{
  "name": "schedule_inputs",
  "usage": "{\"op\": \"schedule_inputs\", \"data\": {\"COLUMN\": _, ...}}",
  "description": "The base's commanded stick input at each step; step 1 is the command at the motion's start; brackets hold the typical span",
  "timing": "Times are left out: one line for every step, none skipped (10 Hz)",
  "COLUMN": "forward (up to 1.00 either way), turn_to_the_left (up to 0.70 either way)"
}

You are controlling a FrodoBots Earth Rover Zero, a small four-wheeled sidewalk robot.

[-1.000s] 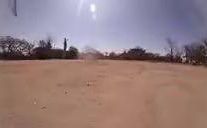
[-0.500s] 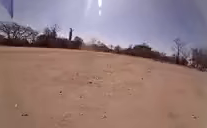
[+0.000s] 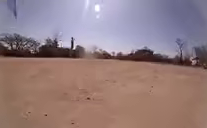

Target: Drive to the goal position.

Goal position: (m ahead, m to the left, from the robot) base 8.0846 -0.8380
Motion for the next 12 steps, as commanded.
{"op": "schedule_inputs", "data": {"forward": 1.0, "turn_to_the_left": 0.0}}
{"op": "schedule_inputs", "data": {"forward": 1.0, "turn_to_the_left": 0.0}}
{"op": "schedule_inputs", "data": {"forward": 1.0, "turn_to_the_left": 0.0}}
{"op": "schedule_inputs", "data": {"forward": 1.0, "turn_to_the_left": 0.0}}
{"op": "schedule_inputs", "data": {"forward": 1.0, "turn_to_the_left": 0.0}}
{"op": "schedule_inputs", "data": {"forward": 1.0, "turn_to_the_left": 0.0}}
{"op": "schedule_inputs", "data": {"forward": 1.0, "turn_to_the_left": 0.0}}
{"op": "schedule_inputs", "data": {"forward": 1.0, "turn_to_the_left": 0.0}}
{"op": "schedule_inputs", "data": {"forward": 1.0, "turn_to_the_left": 0.0}}
{"op": "schedule_inputs", "data": {"forward": 1.0, "turn_to_the_left": 0.0}}
{"op": "schedule_inputs", "data": {"forward": 1.0, "turn_to_the_left": 0.0}}
{"op": "schedule_inputs", "data": {"forward": 1.0, "turn_to_the_left": 0.0}}
